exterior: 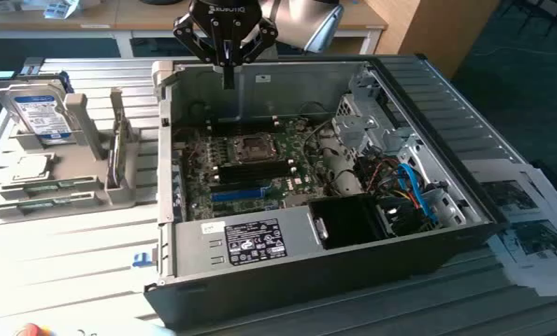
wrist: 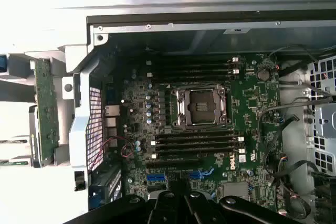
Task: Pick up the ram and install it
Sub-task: 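Reach for the ram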
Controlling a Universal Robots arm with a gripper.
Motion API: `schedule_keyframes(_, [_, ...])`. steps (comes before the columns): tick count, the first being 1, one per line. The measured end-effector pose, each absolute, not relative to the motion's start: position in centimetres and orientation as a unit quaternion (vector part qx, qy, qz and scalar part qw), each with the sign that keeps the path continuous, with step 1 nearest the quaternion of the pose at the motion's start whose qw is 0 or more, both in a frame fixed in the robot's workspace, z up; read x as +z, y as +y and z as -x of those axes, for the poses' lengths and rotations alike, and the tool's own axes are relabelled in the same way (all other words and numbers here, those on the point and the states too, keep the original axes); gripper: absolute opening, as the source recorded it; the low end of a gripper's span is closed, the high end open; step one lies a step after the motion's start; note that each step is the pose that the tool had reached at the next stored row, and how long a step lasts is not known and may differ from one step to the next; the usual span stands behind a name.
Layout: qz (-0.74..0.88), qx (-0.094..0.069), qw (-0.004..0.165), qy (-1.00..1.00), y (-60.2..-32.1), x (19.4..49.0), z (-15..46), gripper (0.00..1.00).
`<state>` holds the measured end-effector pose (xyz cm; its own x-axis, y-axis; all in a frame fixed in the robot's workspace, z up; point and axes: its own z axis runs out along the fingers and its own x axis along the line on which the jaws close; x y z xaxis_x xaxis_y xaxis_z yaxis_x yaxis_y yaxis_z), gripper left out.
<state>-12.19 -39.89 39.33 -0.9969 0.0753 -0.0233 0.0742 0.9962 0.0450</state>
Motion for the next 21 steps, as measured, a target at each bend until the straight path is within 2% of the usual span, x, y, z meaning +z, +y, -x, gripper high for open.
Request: schedule_keyframes(21, [-0.037, 0.022, 0.013, 0.999, -39.89, 39.32, 12.65, 0.10])
